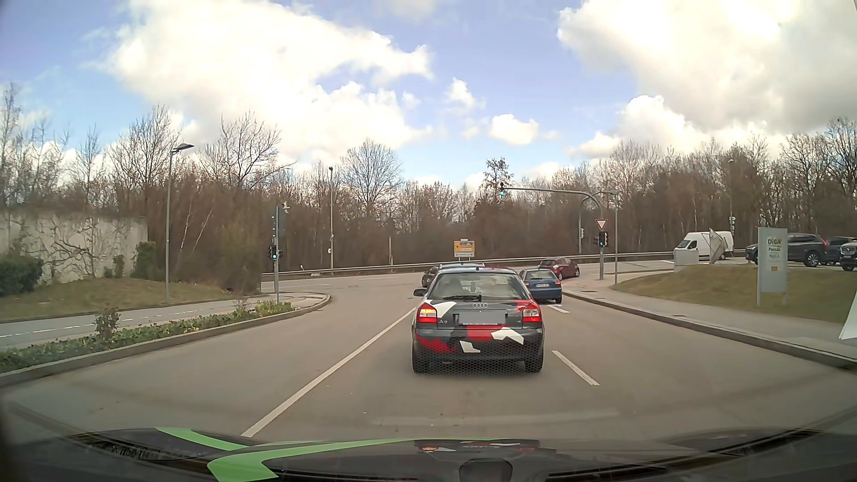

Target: Follow the waypoints while adhering to traffic rules and regulations

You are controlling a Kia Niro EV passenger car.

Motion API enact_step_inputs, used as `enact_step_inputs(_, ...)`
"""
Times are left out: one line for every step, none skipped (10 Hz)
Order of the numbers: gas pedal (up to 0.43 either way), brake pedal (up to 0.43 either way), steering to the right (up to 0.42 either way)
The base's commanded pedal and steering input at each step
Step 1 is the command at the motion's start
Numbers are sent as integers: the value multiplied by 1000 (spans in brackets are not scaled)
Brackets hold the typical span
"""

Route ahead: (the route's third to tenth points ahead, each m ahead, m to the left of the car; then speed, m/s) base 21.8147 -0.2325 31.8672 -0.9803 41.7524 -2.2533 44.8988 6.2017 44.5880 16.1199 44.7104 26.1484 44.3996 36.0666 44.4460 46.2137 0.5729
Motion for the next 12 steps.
enact_step_inputs(157, 0, 30)
enact_step_inputs(177, 0, 29)
enact_step_inputs(177, 0, 27)
enact_step_inputs(177, 0, 25)
enact_step_inputs(189, 0, 23)
enact_step_inputs(189, 0, 20)
enact_step_inputs(189, 0, 16)
enact_step_inputs(189, 0, 11)
enact_step_inputs(189, 0, 7)
enact_step_inputs(189, 0, 4)
enact_step_inputs(189, 0, 3)
enact_step_inputs(189, 0, 3)
